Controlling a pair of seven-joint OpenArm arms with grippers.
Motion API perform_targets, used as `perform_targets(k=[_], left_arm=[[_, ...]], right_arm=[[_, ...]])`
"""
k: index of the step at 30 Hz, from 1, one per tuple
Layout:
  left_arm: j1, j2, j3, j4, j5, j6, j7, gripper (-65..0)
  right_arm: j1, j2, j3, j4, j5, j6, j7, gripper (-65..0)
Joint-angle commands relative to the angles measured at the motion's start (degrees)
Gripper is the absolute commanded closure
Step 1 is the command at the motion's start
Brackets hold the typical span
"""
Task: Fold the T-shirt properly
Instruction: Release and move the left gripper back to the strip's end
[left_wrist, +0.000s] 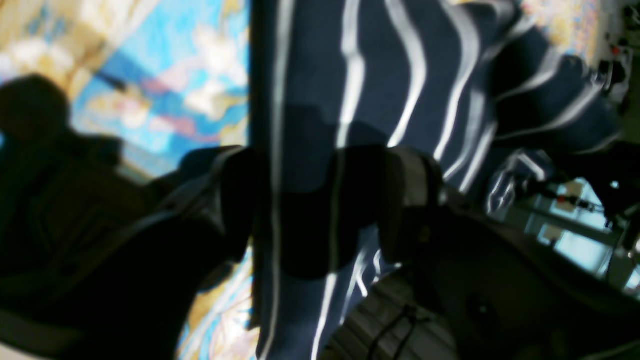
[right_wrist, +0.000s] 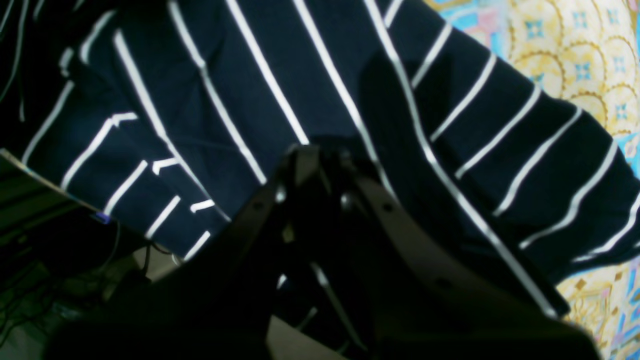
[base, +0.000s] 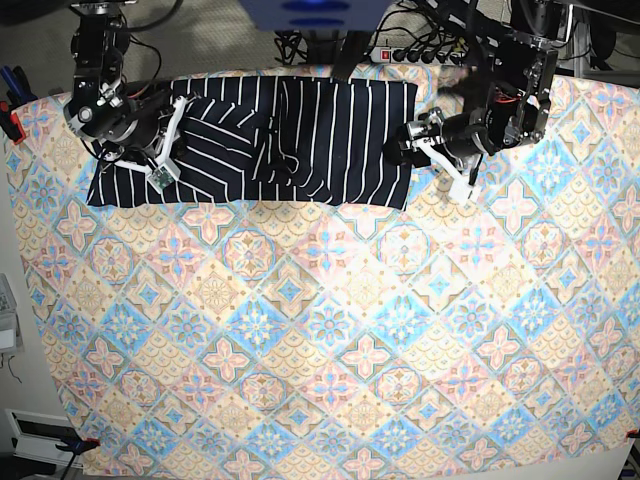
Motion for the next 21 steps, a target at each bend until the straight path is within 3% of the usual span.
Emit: perform_targets(k=[1, 8, 13, 17, 21], left_arm=[[-1.4, 0.1, 1.0, -0.8, -0.4, -0.2, 0.1, -33.0], [-4.9, 2.1, 5.7, -2.9, 2.6, -0.2, -0.2, -25.6], [-5.6, 2.2, 5.4, -2.3, 2.6, -0.2, 0.0, -11.4], [-4.8, 0.4, 3.7, 1.4, 2.6, -0.2, -0.1, -10.0], [-1.9, -0.8, -3.7, 5.7, 2.6, -0.2, 0.0, -10.0]], right_arm=[[0.2, 0.6, 0.2, 1.2, 0.5, 0.1, 0.7, -4.0], [0.2, 0.6, 0.6, 1.2, 0.6, 0.1, 0.7, -4.0], [0.2, 0.6, 0.7, 1.3, 0.6, 0.1, 0.7, -4.0], [0.2, 0.8, 0.7, 1.4, 0.6, 0.1, 0.7, -4.0], [0.1, 0.9, 0.7, 3.5, 0.6, 0.1, 0.7, -4.5]])
